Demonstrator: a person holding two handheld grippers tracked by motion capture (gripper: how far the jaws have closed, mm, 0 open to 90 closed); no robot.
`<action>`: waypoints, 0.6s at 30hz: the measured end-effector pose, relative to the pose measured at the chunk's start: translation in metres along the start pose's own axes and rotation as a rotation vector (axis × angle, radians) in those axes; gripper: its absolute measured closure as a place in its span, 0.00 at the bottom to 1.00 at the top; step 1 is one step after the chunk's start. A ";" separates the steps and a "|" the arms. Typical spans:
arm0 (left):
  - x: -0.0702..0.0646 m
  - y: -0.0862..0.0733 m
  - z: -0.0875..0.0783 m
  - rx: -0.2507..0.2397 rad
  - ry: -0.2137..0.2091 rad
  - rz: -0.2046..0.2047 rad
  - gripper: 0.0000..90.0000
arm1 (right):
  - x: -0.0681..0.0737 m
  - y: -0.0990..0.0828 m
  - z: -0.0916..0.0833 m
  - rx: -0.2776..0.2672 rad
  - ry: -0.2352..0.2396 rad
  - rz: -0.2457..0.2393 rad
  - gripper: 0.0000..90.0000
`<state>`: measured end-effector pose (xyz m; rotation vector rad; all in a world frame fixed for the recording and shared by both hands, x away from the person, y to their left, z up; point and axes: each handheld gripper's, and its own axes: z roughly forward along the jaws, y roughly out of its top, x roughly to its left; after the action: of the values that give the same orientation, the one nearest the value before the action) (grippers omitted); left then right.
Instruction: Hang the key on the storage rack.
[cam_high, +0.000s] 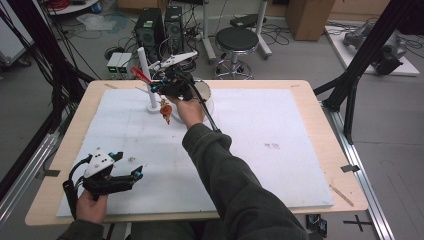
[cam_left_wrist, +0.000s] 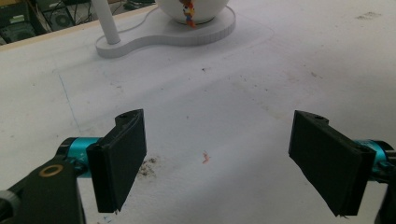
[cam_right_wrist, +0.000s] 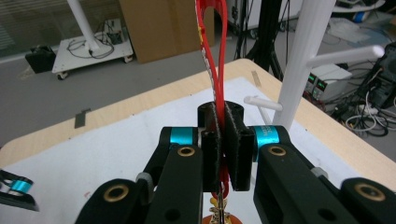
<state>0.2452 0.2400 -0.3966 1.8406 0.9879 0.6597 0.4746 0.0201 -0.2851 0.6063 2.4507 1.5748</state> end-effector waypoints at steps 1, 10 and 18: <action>0.000 0.000 0.000 0.001 0.002 0.002 0.22 | -0.001 -0.001 0.002 0.008 -0.003 0.002 0.95; 0.000 0.000 0.000 0.000 -0.003 0.001 0.22 | -0.006 -0.007 0.012 0.033 -0.019 0.020 0.95; 0.000 0.000 0.001 0.001 0.000 0.001 0.22 | -0.015 -0.011 0.016 0.054 -0.048 0.038 0.95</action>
<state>0.2456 0.2393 -0.3967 1.8416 0.9877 0.6598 0.4907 0.0232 -0.3033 0.6945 2.4678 1.4941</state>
